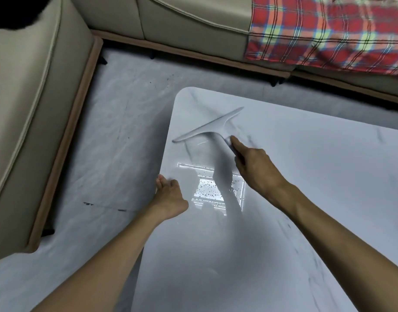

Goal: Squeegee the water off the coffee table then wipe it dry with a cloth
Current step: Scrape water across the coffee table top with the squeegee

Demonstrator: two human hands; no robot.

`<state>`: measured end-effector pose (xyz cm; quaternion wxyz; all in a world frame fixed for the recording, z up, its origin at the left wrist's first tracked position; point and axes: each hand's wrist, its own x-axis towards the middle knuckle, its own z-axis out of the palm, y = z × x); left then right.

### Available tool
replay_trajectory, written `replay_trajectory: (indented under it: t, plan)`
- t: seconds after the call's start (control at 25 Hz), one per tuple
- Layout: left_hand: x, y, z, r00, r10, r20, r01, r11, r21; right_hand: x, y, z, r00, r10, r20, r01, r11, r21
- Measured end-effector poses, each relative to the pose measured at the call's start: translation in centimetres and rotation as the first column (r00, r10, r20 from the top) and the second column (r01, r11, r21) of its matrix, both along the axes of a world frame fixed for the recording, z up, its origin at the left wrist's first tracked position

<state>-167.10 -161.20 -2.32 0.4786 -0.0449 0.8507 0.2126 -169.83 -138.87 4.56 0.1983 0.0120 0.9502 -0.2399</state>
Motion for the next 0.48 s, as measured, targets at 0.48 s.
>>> replay_trajectory:
  t: [0.48]
  plan:
    - [0.0,0.5,0.1,1.000,-0.028,-0.002,0.028,0.998,-0.063,-7.2,5.6,0.3,0.999,-0.025,-0.036,0.033,0.967,0.253]
